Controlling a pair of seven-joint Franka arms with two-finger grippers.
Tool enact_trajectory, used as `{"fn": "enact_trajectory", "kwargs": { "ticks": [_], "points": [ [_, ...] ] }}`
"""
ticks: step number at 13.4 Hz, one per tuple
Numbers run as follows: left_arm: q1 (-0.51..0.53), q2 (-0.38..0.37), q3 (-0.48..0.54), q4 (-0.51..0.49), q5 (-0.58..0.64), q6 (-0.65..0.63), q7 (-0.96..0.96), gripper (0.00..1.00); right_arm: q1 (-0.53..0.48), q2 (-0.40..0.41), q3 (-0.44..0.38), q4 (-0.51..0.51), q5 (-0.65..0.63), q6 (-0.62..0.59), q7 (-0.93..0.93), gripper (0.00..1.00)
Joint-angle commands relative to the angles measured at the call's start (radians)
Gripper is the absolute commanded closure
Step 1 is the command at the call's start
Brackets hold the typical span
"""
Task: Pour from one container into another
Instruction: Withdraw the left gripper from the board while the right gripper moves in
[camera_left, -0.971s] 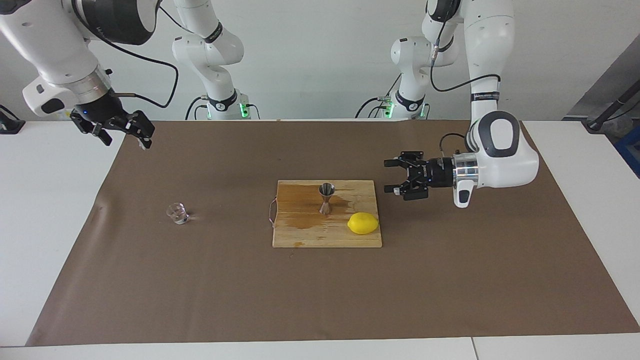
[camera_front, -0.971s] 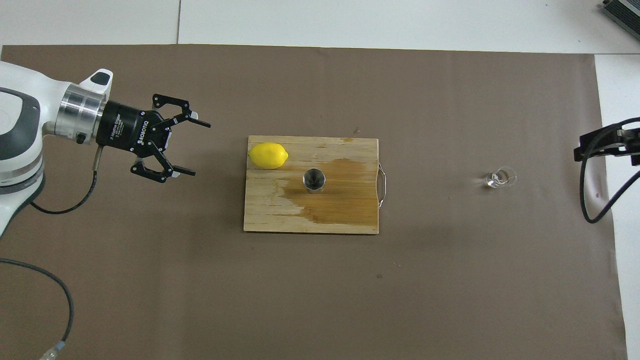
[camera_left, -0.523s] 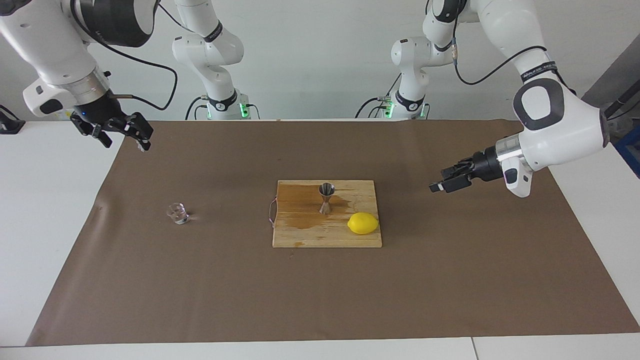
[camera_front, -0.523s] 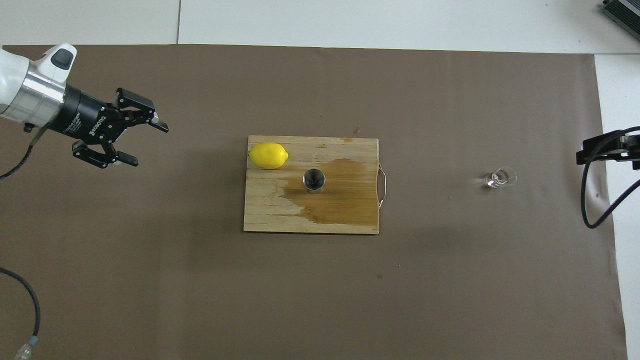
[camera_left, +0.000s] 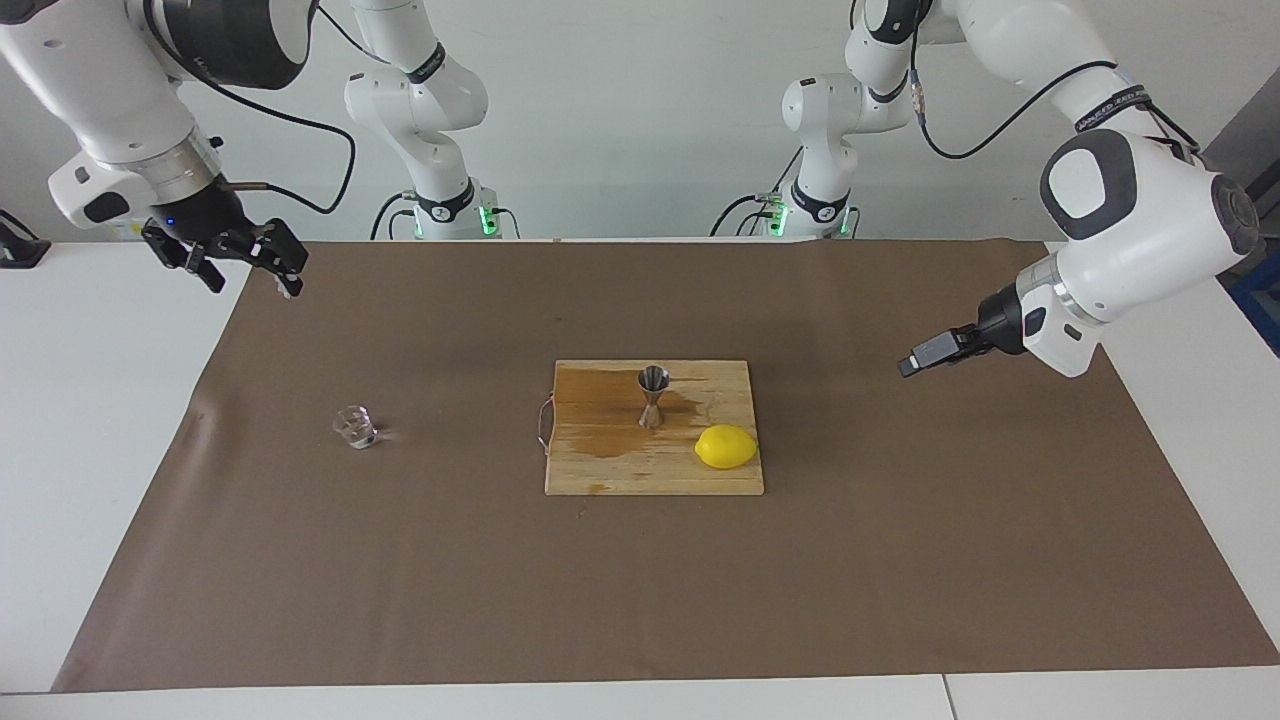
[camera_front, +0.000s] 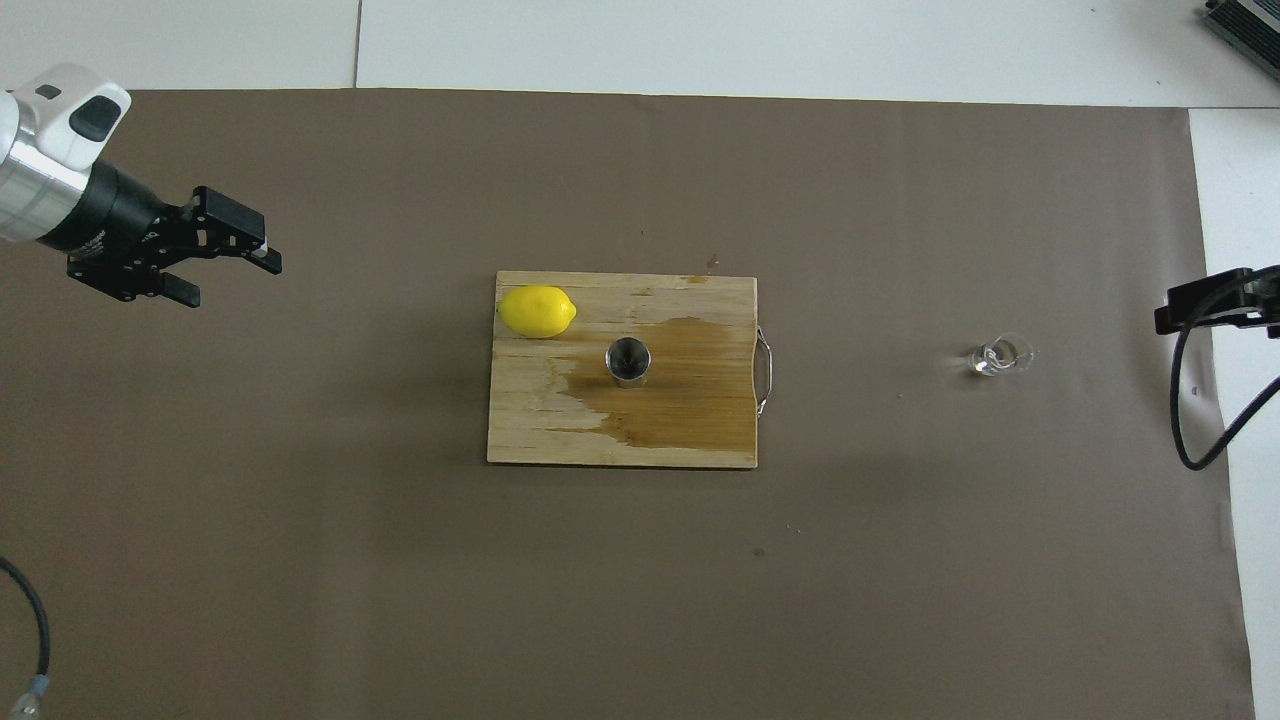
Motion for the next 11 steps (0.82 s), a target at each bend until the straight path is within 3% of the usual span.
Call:
{"fn": "enact_trajectory", "kwargs": {
  "ticks": [1,4,11],
  "points": [
    [-0.048,-0.102,0.0,-0.023,0.06,-0.011,0.0,0.0,-0.09,0.004,0.001,-0.023,0.126,0.031,-0.205,0.0],
    [-0.044,-0.156,0.002,-0.023,0.078,-0.051,0.008,0.0,-0.194,0.023,0.001,-0.023,0.261,0.029,-0.452,0.0],
    [-0.05,-0.225,0.002,-0.024,0.118,-0.068,0.051,0.0,-0.381,0.179,0.001,-0.026,0.56,-0.041,-1.003,0.0]
  ]
}}
